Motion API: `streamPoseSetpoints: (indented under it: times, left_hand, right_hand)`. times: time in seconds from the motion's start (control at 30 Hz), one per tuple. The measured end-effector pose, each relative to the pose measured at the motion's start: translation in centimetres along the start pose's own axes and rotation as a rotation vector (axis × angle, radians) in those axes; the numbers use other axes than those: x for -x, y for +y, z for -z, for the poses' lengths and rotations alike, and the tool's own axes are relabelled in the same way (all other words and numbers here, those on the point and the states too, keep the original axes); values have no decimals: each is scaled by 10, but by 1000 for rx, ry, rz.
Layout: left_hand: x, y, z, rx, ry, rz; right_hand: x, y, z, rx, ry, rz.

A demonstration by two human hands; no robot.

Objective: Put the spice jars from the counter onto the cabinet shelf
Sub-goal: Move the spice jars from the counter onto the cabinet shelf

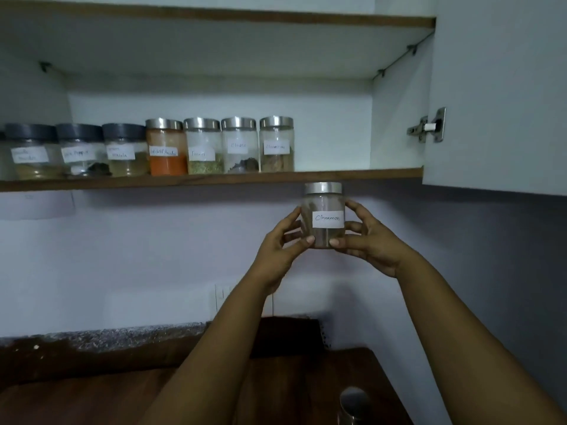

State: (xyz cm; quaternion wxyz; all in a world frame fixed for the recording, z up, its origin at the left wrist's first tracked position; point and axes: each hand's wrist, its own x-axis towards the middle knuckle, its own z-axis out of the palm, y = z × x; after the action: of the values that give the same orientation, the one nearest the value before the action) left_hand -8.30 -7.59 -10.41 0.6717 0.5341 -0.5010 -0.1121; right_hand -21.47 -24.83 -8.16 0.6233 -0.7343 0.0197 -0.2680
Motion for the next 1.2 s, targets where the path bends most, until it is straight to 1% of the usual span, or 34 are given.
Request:
streamPoseSetpoints:
  times: [0.17,0.23,0.3,0.33,0.37,0.4,0.43,0.47,0.5,0.53,0.57,0.6,0.63,0.73,0.93,1.2]
  left_hand:
    - [-60,65,2,-41,-17,-171]
    - [-79,84,-1,-68,0,-213]
    - [-94,95,-3,-109,28,-217]
    - [-102,98,-2,-171,39,-220]
    - [-108,101,-1,-318,55,-232]
    - [-114,102,3,-581,97,-269]
    - [-118,100,8,-852,183,-327]
    - [-121,95,13,-1045,316,-420]
    - [-121,89,18,-1129,458,-515]
    - [-121,82,23,-1143,575,-583]
    - [-120,74,29,-1146,655,-618]
    - [-120,67,35,-1168,690,-630]
    - [-121,59,40,-1201,689,-643]
    - [-125,45,53,-1243,672,-680]
    - [-135,38,57,-1267,742,-731]
    - [-134,36,55,-1281,743,-742]
  right_hand:
    - [-32,-75,16,79,-3,186]
    - [-46,-99,20,135,17,217]
    - [-62,-114,25,194,40,227]
    - [-70,-118,27,221,42,220]
    - [-78,-120,29,251,41,200]
    - [-86,-120,31,284,40,169]
    - [-93,-120,34,322,39,131]
    - [-99,-120,36,365,39,93]
    - [-105,-121,38,411,43,60]
    - [-111,-122,40,467,54,36]
    - [-117,-124,41,535,69,15]
    - [-122,-125,41,598,85,-8]
    - [-127,-127,40,634,96,-34]
    - [-138,-126,31,634,85,-90]
    - [-153,-118,26,615,70,-87]
    - [-162,-110,32,582,65,-89]
